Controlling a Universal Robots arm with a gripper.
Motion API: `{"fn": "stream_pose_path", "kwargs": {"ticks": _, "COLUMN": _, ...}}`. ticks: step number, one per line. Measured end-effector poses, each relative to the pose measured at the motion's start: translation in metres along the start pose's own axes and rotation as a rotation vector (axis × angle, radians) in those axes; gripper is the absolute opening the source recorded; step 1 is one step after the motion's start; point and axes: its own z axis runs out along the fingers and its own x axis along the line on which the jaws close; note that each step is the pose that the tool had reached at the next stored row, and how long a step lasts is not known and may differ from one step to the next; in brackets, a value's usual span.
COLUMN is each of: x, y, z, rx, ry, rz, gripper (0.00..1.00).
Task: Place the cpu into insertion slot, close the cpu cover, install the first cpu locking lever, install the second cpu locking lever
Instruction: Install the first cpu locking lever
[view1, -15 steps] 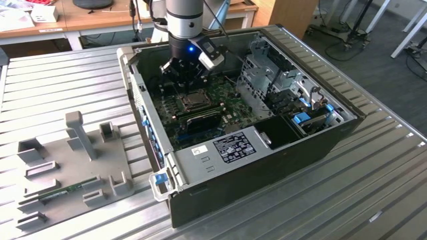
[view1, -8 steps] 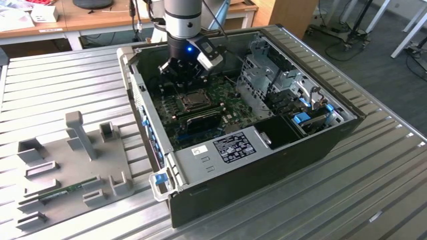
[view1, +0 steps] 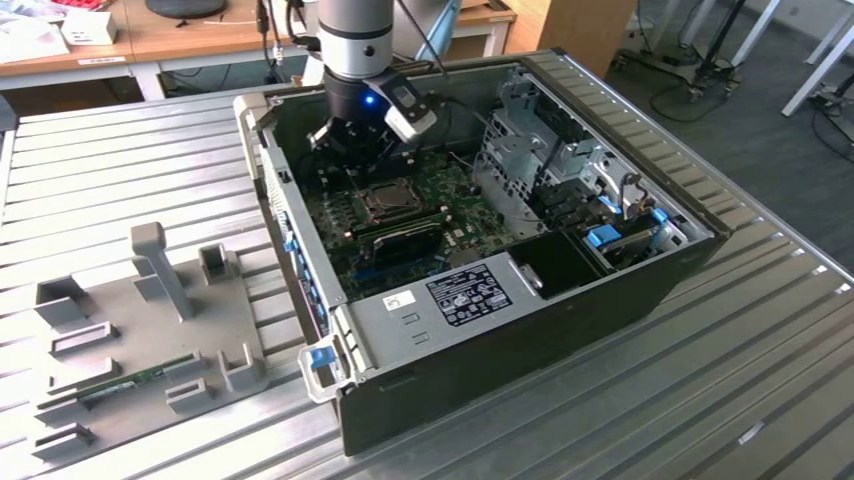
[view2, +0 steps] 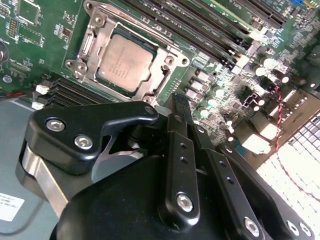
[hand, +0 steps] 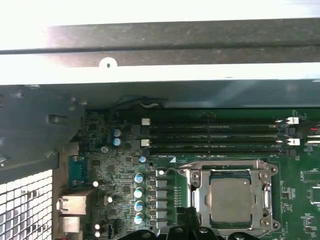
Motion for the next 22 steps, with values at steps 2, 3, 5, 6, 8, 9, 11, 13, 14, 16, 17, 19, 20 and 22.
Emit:
{"fn": "stream_pose_path", "kwargs": {"ticks": 2, "x": 0.0016, "y": 0.0, "z": 0.0, "rx": 0.0, "ry": 0.0, "rz": 0.0, "gripper": 0.1}}
{"fn": "stream_pose_path", "kwargs": {"ticks": 3, "x": 0.0018, "y": 0.0, "z": -0.0001, "rx": 0.0, "ry": 0.0001, "rz": 0.0, "gripper": 0.1}}
{"fn": "stream_pose_path", "kwargs": {"ticks": 5, "x": 0.0023, "y": 0.0, "z": -0.0001, "rx": 0.0, "ry": 0.0, "rz": 0.0, "gripper": 0.1}}
{"fn": "stream_pose_path", "kwargs": {"ticks": 6, "x": 0.0027, "y": 0.0, "z": -0.0001, "rx": 0.0, "ry": 0.0, "rz": 0.0, "gripper": 0.1}}
{"fn": "stream_pose_path", "kwargs": {"ticks": 8, "x": 0.0028, "y": -0.0001, "z": -0.0002, "rx": 0.0001, "ry": 0.0001, "rz": 0.0, "gripper": 0.1}}
{"fn": "stream_pose_path", "kwargs": {"ticks": 9, "x": 0.0028, "y": -0.0001, "z": -0.0004, "rx": 0.0001, "ry": 0.0001, "rz": 0.0, "gripper": 0.1}}
{"fn": "stream_pose_path", "kwargs": {"ticks": 11, "x": 0.0028, "y": -0.0001, "z": -0.0013, "rx": 0.0002, "ry": 0.0002, "rz": 0.0, "gripper": 0.1}}
{"fn": "stream_pose_path", "kwargs": {"ticks": 13, "x": 0.0027, "y": 0.0, "z": -0.0029, "rx": 0.0, "ry": 0.0001, "rz": 0.0, "gripper": 0.1}}
{"fn": "stream_pose_path", "kwargs": {"ticks": 14, "x": 0.0027, "y": 0.0, "z": -0.0038, "rx": 0.0001, "ry": 0.0001, "rz": 0.0, "gripper": 0.1}}
{"fn": "stream_pose_path", "kwargs": {"ticks": 16, "x": 0.0026, "y": 0.0, "z": -0.0057, "rx": 0.0001, "ry": 0.0001, "rz": 0.0, "gripper": 0.1}}
{"fn": "stream_pose_path", "kwargs": {"ticks": 17, "x": 0.0026, "y": 0.0001, "z": -0.0066, "rx": 0.0, "ry": 0.0, "rz": 0.0, "gripper": 0.1}}
{"fn": "stream_pose_path", "kwargs": {"ticks": 19, "x": 0.0025, "y": 0.0001, "z": -0.0084, "rx": 0.0, "ry": 0.0, "rz": 0.0, "gripper": 0.1}}
{"fn": "stream_pose_path", "kwargs": {"ticks": 20, "x": 0.0025, "y": 0.0001, "z": -0.009, "rx": 0.0001, "ry": 0.0001, "rz": 0.0, "gripper": 0.1}}
{"fn": "stream_pose_path", "kwargs": {"ticks": 22, "x": 0.0024, "y": 0.0002, "z": -0.0093, "rx": -0.0002, "ry": -0.0001, "rz": 0.0, "gripper": 0.1}}
